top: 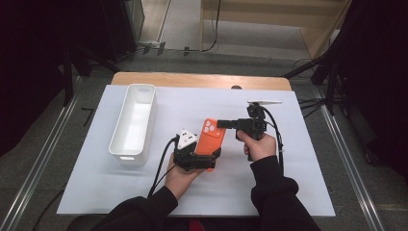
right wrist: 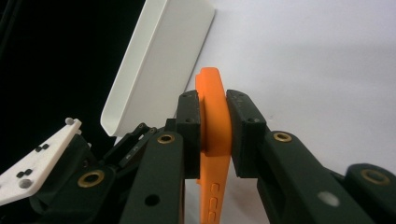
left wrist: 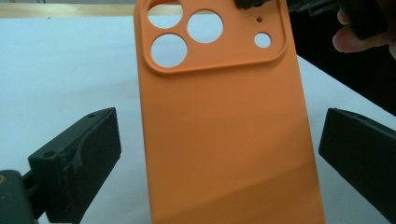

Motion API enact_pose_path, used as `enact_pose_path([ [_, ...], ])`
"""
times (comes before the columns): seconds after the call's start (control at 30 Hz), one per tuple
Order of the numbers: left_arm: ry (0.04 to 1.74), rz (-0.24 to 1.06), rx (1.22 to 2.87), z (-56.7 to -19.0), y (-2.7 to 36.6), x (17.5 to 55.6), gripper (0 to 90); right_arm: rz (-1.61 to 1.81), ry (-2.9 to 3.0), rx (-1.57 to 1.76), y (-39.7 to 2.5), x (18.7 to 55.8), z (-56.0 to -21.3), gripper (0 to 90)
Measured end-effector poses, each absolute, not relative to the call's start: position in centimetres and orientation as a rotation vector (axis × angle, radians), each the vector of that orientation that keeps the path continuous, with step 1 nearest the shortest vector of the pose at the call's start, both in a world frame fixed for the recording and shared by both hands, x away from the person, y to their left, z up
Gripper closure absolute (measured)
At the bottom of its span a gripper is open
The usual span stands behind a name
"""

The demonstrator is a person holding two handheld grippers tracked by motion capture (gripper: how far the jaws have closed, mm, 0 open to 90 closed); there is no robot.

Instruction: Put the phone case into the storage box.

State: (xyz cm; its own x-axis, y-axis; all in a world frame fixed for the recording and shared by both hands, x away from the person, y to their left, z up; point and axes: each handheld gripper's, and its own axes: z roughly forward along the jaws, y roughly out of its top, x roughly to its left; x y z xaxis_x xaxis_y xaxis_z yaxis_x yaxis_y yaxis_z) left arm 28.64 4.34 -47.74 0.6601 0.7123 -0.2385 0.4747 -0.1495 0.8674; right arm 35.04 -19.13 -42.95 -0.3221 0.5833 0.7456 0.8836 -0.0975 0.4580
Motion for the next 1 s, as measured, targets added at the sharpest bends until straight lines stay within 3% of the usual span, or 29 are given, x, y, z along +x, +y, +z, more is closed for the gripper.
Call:
enact_pose_path([
  [1.0,0.971,0.036,1.888,-46.0,7.1,31.1,7.8,-1.5,-2.057,-1.698,-21.0,33.9,-41.1,74.5],
])
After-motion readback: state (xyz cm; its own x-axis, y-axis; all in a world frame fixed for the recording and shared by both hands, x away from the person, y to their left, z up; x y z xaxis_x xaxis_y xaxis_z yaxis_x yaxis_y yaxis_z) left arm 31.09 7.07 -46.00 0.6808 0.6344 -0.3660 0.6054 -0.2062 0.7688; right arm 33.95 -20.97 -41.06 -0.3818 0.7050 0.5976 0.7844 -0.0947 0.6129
